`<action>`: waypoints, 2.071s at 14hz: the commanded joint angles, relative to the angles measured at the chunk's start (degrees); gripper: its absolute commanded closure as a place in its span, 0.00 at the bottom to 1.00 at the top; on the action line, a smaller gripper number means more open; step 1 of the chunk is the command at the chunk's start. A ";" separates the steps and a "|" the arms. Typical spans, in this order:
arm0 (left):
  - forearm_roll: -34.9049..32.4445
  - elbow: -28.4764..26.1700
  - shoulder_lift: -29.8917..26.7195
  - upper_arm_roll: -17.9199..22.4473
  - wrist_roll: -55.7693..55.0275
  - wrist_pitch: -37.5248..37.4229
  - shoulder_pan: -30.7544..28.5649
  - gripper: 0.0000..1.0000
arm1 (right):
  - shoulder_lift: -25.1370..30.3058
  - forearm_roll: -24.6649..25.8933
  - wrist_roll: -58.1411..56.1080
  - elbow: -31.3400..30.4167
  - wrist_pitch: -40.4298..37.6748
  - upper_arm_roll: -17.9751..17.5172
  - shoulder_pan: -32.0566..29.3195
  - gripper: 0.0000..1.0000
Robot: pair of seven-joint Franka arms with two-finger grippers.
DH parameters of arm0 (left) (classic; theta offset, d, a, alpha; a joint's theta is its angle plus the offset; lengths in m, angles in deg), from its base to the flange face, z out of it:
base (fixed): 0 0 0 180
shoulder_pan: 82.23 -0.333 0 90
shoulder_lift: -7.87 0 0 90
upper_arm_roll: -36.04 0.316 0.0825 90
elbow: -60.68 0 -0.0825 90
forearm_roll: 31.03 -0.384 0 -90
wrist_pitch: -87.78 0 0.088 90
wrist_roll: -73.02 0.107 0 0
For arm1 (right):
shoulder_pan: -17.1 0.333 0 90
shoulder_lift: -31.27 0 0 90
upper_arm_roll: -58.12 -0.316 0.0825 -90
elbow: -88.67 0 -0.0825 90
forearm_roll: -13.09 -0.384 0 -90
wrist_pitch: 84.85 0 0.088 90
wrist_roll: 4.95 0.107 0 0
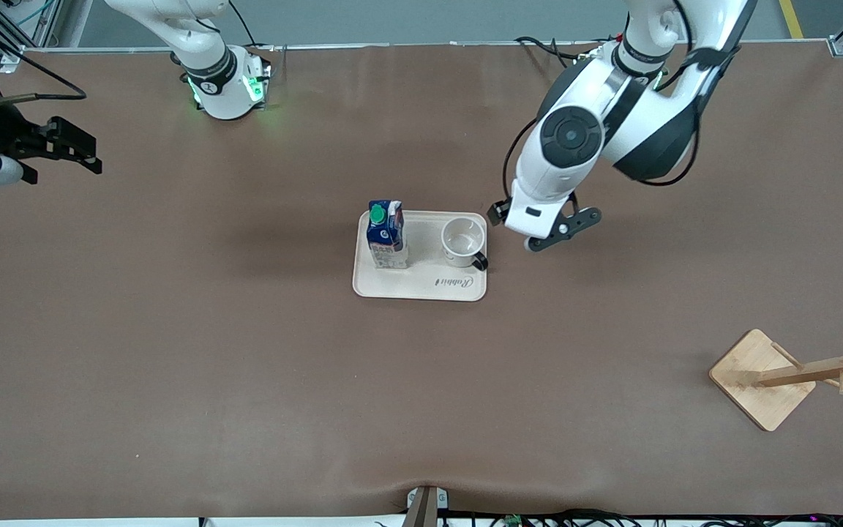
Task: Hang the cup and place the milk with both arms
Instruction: 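Lower the left gripper onto the white mug's rim, then close the left gripper on the white mug's rim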
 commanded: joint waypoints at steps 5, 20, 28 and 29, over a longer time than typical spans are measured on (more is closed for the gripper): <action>-0.69 -6.98 4.24 -0.01 -9.61 15.11 4.39 0.07 | 0.15 -1.69 -0.42 0.30 -0.43 -0.40 -0.58 0.00; -5.09 -6.63 13.66 -0.01 -15.42 24.01 5.89 0.84 | -0.11 -2.67 -0.42 0.21 -1.13 -0.32 -1.81 0.00; -5.18 0.29 9.36 0.16 -14.54 17.88 5.37 1.00 | -0.11 -2.93 -0.42 0.21 -1.22 -0.32 -1.99 0.00; -5.18 3.10 9.01 0.42 -14.46 15.59 5.02 1.00 | -0.20 -2.93 -0.42 0.21 -1.13 -0.32 -1.99 0.00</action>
